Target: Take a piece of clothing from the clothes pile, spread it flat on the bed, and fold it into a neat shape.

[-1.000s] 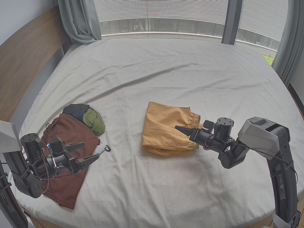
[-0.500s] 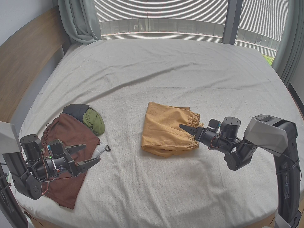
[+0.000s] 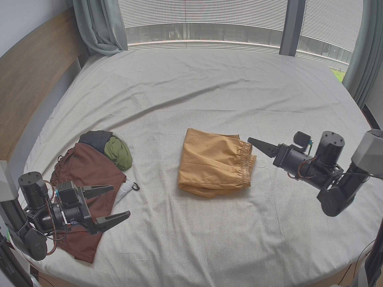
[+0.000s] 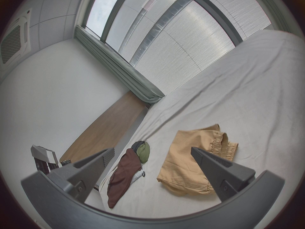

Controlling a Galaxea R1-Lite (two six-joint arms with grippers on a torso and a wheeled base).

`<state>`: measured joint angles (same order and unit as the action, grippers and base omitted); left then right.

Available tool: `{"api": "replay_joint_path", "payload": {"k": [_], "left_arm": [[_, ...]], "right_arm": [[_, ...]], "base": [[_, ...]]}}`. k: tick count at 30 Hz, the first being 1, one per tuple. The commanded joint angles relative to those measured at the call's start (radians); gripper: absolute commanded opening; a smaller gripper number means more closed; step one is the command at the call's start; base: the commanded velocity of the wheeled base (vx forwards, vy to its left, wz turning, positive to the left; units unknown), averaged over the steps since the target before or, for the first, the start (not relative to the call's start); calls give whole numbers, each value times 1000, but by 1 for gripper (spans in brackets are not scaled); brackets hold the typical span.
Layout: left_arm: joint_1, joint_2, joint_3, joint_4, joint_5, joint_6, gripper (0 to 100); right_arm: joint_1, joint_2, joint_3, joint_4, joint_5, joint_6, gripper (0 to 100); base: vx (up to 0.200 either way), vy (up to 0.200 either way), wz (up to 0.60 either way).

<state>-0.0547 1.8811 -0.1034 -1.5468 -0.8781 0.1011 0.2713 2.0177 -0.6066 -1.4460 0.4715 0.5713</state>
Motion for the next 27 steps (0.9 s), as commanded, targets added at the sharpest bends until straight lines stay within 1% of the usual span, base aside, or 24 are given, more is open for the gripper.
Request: {"api": "replay_joint_path", "payload": {"k": [1, 3, 5, 6, 7, 8, 9, 10, 12, 13, 14, 15, 17, 18, 19, 20, 21, 22, 23, 24, 25, 26, 27], "left_arm": [[-114, -207, 82, 1, -9, -1, 100], [-152, -266, 103, 13, -9, -7, 100], [-195, -359, 103, 27, -7, -17, 100], [-195, -359, 103, 27, -7, -17, 100], [-220, -416, 103, 31, -5, -43, 100], [-241, -447, 103, 33, -4, -64, 100], [-246, -451, 103, 33, -2, -67, 100], [-292, -520, 103, 34, 1, -112, 100], [-317, -597, 103, 47, 10, -141, 100], [-317, -597, 103, 47, 10, -141, 100], [-315, -662, 103, 79, 22, -153, 100], [-315, -754, 103, 154, 47, -156, 100], [-313, -853, 103, 254, 79, -155, 100], [-313, -938, 103, 332, 105, -158, 100], [-313, -938, 103, 332, 105, -158, 100], [-315, -1093, 103, 491, 157, -165, 100], [-315, -1126, 103, 528, 165, -170, 100], [-315, -1235, 103, 648, 183, -185, 100], [-315, -1235, 103, 648, 183, -185, 100], [-309, -1416, 103, 849, 192, -216, 100], [-298, -1473, 103, 919, 191, -224, 100], [-278, -1533, 103, 995, 188, -233, 100], [-272, -1551, 103, 1016, 188, -235, 100]], "right_arm": [[-76, -320, 231, -5, -1, -117, 100], [-116, -369, 289, -8, -1, -191, 100], [-178, -459, 392, -19, 1, -280, 100], [-178, -459, 392, -19, 1, -280, 100], [-199, -544, 472, -13, 1, -304, 100], [-207, -593, 513, -8, 1, -309, 100], [-210, -600, 519, -8, 1, -309, 100], [-222, -700, 602, -7, 3, -309, 100], [-245, -820, 607, 56, 3, -289, 100], [-245, -820, 607, 56, 3, -289, 100], [-276, -929, 605, 124, 7, -281, 100], [-311, -1108, 605, 239, 24, -261, 100], [-314, -1277, 605, 412, 35, -261, 100], [-314, -1387, 604, 539, 33, -269, 100], [-314, -1387, 604, 539, 33, -269, 100], [-313, -1593, 596, 751, 33, -294, 100], [-310, -1654, 593, 812, 33, -301, 100], [-305, -1777, 582, 952, 35, -307, 100], [-305, -1777, 582, 952, 35, -307, 100], [-257, -1958, 550, 1194, 35, -310, 100], [-244, -1992, 542, 1254, 42, -315, 100], [-253, -1998, 539, 1282, 53, -329, 100], [-257, -1996, 539, 1285, 58, -327, 100]], "base": [[0, 0, 0], [0, 0, 0], [0, 0, 0], [0, 0, 0], [0, 0, 0], [0, 0, 0], [0, 0, 0], [0, 0, 0], [0, 0, 0], [0, 0, 0], [0, 0, 0], [0, 0, 0], [0, 0, 0], [0, 0, 0], [0, 0, 0], [0, 0, 0], [0, 0, 0], [0, 0, 0], [0, 0, 0], [0, 0, 0], [0, 0, 0], [0, 0, 0], [0, 0, 0]]}}
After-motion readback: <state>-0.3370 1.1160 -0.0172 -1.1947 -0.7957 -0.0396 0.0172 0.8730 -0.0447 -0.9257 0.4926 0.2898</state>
